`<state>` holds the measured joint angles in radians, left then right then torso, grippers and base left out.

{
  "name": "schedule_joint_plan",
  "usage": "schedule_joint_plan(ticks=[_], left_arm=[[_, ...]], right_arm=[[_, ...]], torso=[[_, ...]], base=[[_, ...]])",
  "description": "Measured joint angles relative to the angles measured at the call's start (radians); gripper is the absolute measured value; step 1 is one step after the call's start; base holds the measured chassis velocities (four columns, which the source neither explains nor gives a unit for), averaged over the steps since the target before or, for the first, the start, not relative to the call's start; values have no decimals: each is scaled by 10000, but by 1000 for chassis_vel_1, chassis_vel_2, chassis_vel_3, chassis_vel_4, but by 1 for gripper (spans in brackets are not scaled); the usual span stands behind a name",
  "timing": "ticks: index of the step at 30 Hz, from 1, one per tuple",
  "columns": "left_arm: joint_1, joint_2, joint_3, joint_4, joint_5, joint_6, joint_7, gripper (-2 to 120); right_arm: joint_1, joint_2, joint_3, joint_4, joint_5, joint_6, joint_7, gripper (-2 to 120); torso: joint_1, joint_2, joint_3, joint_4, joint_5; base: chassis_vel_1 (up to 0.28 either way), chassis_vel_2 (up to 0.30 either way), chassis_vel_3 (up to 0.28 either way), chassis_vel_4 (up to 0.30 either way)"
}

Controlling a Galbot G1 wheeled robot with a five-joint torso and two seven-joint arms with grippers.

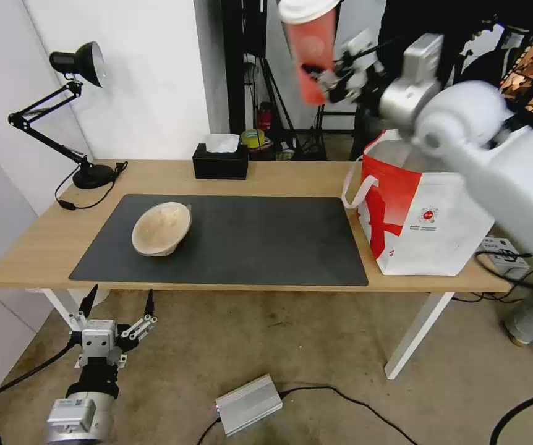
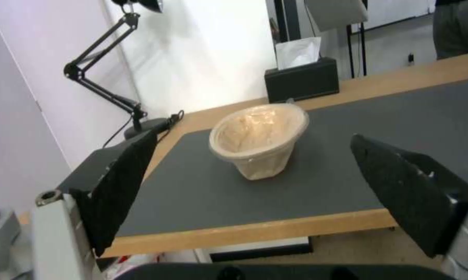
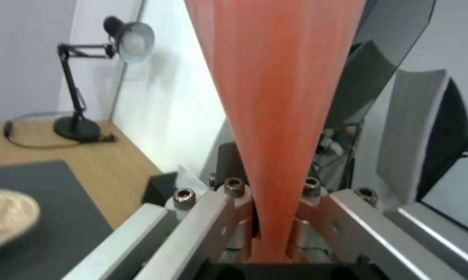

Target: Pick up the trash from the table and place it into the takeout bag.

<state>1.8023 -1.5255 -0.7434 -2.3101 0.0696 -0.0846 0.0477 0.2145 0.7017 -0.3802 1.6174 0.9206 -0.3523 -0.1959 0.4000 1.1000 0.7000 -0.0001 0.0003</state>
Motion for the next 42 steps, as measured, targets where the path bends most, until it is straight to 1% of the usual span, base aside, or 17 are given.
schedule_joint_plan(ticks=[2, 7, 9, 10, 14, 15, 17, 24, 28, 35, 42], left_arm=[[-12, 21, 1, -10, -9, 0, 0, 100], [-20, 46, 3, -15, -17, 0, 0, 100], [-23, 66, 15, -20, -23, 0, -1, 100], [-23, 66, 15, -20, -23, 0, -1, 100], [-40, 87, 69, -23, -37, 0, -2, 100], [-40, 87, 69, -23, -37, 0, -2, 100], [-44, 68, 118, -22, -37, -4, -2, 100], [-59, 61, 175, 12, -32, -11, 8, 100], [-76, 58, 210, 24, -26, -12, 21, 100], [-83, 37, 247, 64, -17, -14, 47, 100], [-89, 41, 254, 113, -12, -28, 58, 100]], right_arm=[[145, -268, 182, -132, -189, -168, -447, 4], [261, -535, 288, -251, -315, -321, -847, 4], [324, -840, 372, -385, -506, -444, -1309, 4], [324, -840, 372, -385, -506, -444, -1309, 4], [263, -1536, 556, -828, -1221, -504, -2681, 4], [263, -1536, 556, -828, -1221, -504, -2681, 4], [6, -1762, 703, -1007, -1403, -466, -3022, 4], [-844, -2218, 1199, -1266, -1858, -61, -3548, 4], [-1090, -2367, 1279, -1465, -2102, 147, -3804, 4], [-1464, -2493, 1421, -1909, -2425, 499, -4254, 4], [-1667, -2524, 1442, -2477, -3121, 904, -4738, 4]], torso=[[0, 0, 0, 2, -1], [0, 0, -1, 0, 0], [0, 0, 0, 1, -1], [0, 0, 0, 1, -1], [0, 0, -1, 0, -1], [0, 0, -1, 0, -1], [0, 0, 1, 1, -1], [0, 0, 1, 1, -2], [0, 0, 1, 2, -2], [0, -1, 0, 1, -2], [0, -1, 0, 2, -1]], base=[[0, 0, 0, 0], [0, 0, 0, 0], [0, 0, 0, 0], [0, 0, 0, 0], [0, 0, 0, 0], [0, 0, 0, 0], [0, 0, 0, 0], [0, 0, 0, 0], [0, 0, 0, 0], [0, 0, 0, 0], [0, 0, 0, 0]])
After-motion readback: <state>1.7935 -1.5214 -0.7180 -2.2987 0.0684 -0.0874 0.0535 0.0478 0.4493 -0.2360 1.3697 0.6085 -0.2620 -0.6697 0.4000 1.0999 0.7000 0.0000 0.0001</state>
